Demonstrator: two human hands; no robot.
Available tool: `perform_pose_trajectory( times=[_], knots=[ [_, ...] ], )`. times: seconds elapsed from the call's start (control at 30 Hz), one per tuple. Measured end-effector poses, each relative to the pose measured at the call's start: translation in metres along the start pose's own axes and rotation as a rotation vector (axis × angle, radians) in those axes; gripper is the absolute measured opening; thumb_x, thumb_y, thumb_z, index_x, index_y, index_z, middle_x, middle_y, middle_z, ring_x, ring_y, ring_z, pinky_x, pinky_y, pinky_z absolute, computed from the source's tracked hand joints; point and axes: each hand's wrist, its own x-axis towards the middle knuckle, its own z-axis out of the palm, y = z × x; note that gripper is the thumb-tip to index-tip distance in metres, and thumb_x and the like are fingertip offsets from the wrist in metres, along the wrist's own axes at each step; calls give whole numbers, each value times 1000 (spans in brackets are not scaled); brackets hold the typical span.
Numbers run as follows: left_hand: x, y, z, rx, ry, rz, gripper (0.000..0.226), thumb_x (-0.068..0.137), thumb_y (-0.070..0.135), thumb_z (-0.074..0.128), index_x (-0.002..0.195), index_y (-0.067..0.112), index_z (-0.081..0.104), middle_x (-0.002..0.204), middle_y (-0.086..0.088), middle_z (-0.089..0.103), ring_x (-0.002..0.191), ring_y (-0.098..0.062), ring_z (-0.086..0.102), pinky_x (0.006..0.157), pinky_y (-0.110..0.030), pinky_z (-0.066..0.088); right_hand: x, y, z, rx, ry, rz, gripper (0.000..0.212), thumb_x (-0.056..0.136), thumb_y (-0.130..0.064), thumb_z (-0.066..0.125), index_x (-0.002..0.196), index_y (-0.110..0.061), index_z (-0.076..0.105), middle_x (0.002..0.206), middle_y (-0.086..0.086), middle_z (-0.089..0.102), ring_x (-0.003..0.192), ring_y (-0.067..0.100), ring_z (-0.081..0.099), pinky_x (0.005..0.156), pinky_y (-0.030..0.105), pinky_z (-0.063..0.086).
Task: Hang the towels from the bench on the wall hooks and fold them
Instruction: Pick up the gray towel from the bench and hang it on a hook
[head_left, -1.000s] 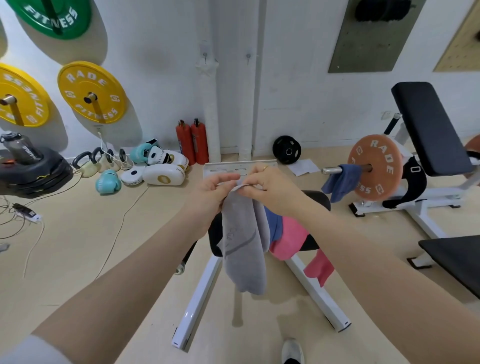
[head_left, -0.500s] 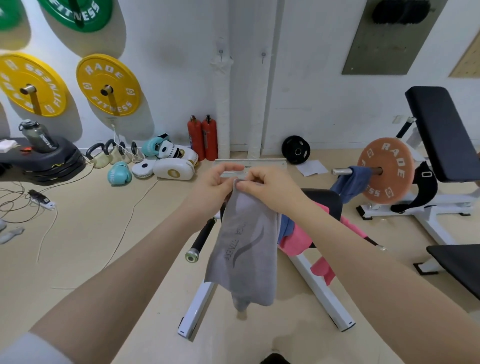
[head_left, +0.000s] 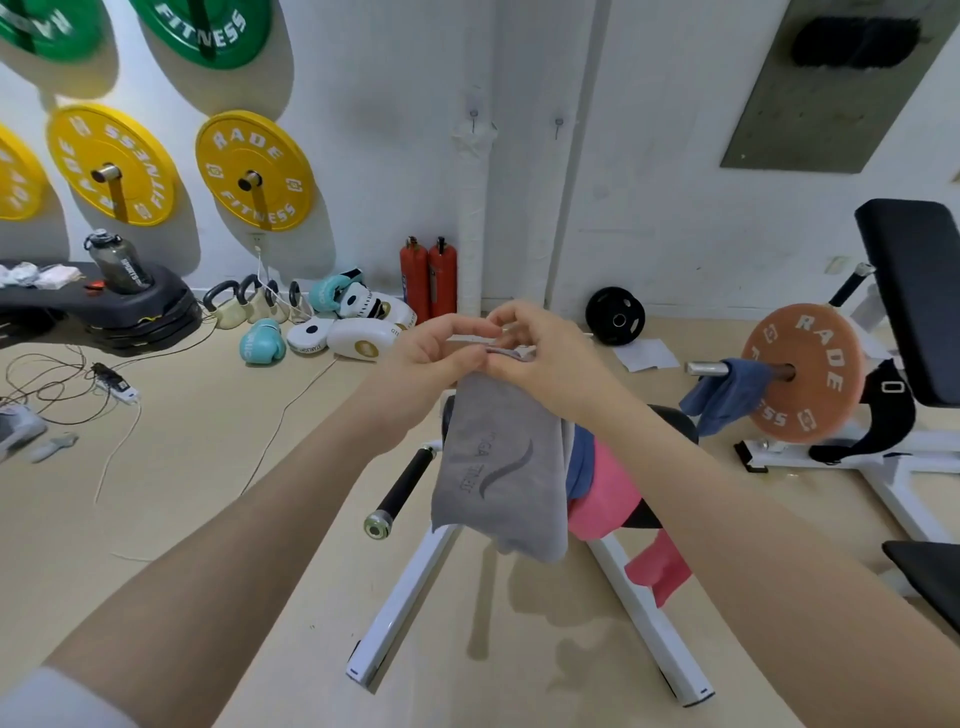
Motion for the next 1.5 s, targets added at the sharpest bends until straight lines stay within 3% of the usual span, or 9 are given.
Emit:
perform_pose_trajectory(
  times=[0.37,0.47,0.57,0.73,0.9,1.03,1.13,1.33,1.5],
  knots=[
    [16,-2,-14,417,416,29,37,94,6,42,76,34,59,82,18,57,77,6,49,70,-11,37,16,30,-22,410,-617,218,20,93,-19,52,111,-10,58,100,1,63,92,11,60,82,26,51],
    [19,-6,-21,312,545,-15,38,94,4,37,75,30,57,79,13,55,73,1,48,64,-14,37,15,43,-23,407,-850,388,26,92,-20,53,117,-14,56,110,3,66,97,14,64,91,32,53],
    [19,-5,-18,22,552,-113,38,90,-3,34,70,20,57,66,6,56,62,-8,48,55,-18,37,13,48,-23,286,-957,436,10,92,-18,55,100,-22,61,94,-8,69,82,4,68,74,20,55],
    [14,0,7,15,404,-452,10,58,22,50,63,16,44,39,10,35,44,-11,28,42,-19,25,27,68,-12,-256,-556,217,24,85,-33,61,88,-9,66,84,2,64,79,17,58,72,30,44],
    [3,-10,18,808,46,-392,39,67,54,72,87,23,59,63,10,48,65,-9,48,57,-26,35,36,64,1,-422,-331,68,33,86,-20,55,56,-21,41,64,2,47,69,21,47,49,28,26],
    [10,-18,14,1284,142,-261,20,80,42,59,86,23,58,62,8,45,77,-20,54,54,-27,33,41,62,8,-403,-245,10,44,83,-21,58,47,-20,33,50,0,34,57,20,36,48,31,20],
    [10,-29,2,1216,302,-134,31,88,24,48,57,22,40,55,2,40,69,-28,50,50,-28,25,45,59,10,-351,-261,9,50,82,-31,64,46,-19,32,47,-1,30,48,13,28,49,31,20],
    [14,-34,-40,742,713,-72,25,89,14,43,70,15,59,58,2,50,64,-19,47,57,-27,36,59,51,25,-180,-253,-21,14,85,-28,62,75,-18,61,76,3,60,73,17,53,64,31,37],
    [21,-34,-92,469,821,-96,24,90,12,41,84,13,64,71,2,58,71,-13,48,63,-25,37,82,24,53,-263,-343,-85,17,88,-31,59,82,-16,54,80,2,54,71,14,48,58,25,33]
  ],
)
